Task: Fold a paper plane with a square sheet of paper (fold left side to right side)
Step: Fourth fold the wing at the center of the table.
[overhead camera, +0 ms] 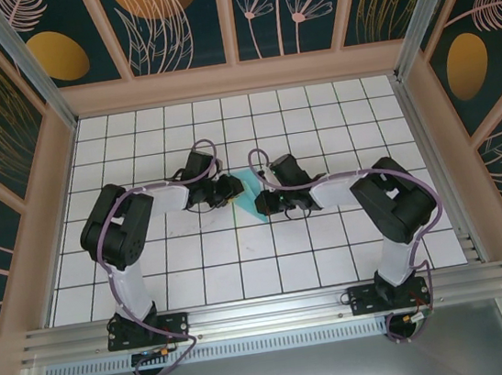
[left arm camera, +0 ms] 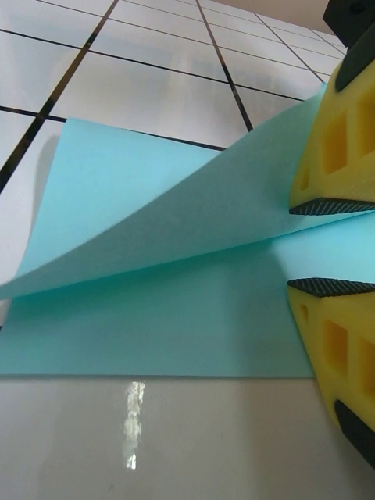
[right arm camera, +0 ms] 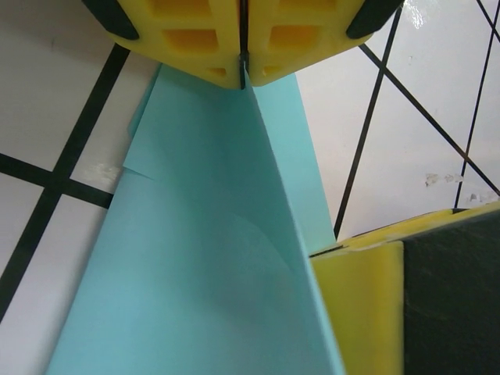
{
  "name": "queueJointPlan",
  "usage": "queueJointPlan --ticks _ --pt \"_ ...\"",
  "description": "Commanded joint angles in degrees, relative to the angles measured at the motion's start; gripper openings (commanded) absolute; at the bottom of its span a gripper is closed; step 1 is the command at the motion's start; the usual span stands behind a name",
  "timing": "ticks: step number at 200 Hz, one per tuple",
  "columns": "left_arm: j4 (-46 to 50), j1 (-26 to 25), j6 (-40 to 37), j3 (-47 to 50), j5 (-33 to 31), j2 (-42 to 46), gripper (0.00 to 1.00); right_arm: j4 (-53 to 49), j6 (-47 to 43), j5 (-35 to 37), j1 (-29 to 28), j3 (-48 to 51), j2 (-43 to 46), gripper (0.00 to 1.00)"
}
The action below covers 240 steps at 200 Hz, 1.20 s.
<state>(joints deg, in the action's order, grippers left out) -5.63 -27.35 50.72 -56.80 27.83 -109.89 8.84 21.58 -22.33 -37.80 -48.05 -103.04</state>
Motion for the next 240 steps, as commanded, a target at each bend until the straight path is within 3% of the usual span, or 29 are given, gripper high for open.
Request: queueJointPlan --ticks 1,104,150,196,215,240 --pt "-0.8 -0.3 0.2 -0.5 0.3 -0.8 0.31 -0.4 -0.4 -1.1 0.2 -0.8 -1.2 0.11" --pt "0.4 -0.3 -0.6 -0.3 -1.2 -2.0 0.31 -1.6 -0.1 -5.0 0.7 -2.3 2.8 0.28" --pt "0.4 -0.4 -0.8 -0.3 -1.3 -1.8 0.31 -6.8 -2.2 0.7 0.5 -4.8 2.9 0.3" --pt "0.5 -0.4 -0.9 -0.2 -1.3 -1.8 0.31 -8.1 -3.0 1.5 0.8 -6.3 4.0 0.39" --pt "0.6 -0.4 -1.0 -0.2 -1.3 -1.6 0.31 -11.8 -5.3 5.7 -0.8 -8.0 2.8 0.46" --pt "0.8 -0.3 -1.0 -0.3 -1.4 -1.5 0.31 -13.9 -5.7 10.0 -3.0 -8.9 1.0 0.46"
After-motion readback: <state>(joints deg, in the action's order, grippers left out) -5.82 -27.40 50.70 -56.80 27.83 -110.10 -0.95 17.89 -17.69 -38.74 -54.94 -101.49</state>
